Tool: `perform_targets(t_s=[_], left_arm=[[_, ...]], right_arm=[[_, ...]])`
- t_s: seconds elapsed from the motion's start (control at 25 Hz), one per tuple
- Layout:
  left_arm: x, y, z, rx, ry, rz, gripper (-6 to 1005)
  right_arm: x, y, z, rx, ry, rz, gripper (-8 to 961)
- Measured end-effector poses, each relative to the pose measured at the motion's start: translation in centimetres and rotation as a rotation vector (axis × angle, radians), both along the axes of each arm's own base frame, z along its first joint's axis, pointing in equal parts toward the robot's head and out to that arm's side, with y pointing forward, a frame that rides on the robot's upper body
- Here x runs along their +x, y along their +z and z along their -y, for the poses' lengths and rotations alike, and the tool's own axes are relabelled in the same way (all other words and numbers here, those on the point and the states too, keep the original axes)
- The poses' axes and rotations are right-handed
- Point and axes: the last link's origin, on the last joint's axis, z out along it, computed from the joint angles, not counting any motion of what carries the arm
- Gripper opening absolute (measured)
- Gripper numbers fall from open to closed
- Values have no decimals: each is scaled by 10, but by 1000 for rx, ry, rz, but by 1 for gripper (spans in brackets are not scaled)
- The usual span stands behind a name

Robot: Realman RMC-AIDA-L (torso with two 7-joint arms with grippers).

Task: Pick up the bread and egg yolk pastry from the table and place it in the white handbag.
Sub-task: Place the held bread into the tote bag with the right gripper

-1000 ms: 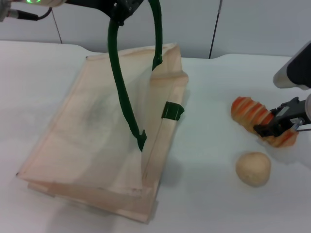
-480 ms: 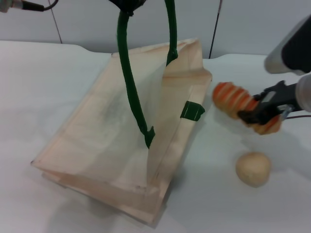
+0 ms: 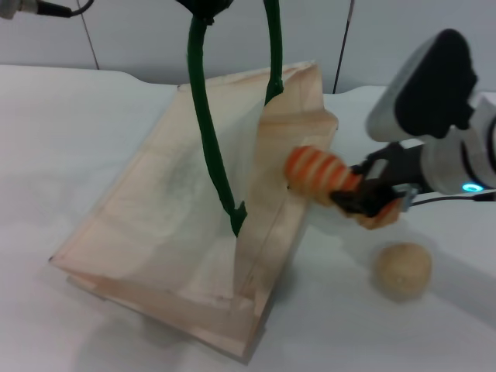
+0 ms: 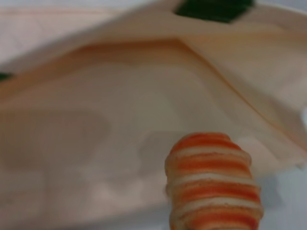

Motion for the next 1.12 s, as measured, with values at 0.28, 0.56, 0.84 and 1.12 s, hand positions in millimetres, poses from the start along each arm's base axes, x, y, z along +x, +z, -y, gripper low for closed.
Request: perform_targets(t_s=[0.28, 0.56, 0.84, 1.12], left_arm=[[1, -3, 0, -8, -4, -2, 144], [6, -5, 1, -17, -17, -2, 144], [8, -8, 2, -25, -24, -3, 144], [14, -11, 3, -34, -43, -8, 144]], right_arm=[[-21, -24, -6, -19, 70, -41, 433], [-25, -39, -18, -15, 85, -44, 401], [-31, -49, -24, -5, 103, -62, 388], [-38, -58, -31, 7, 137, -57, 375]])
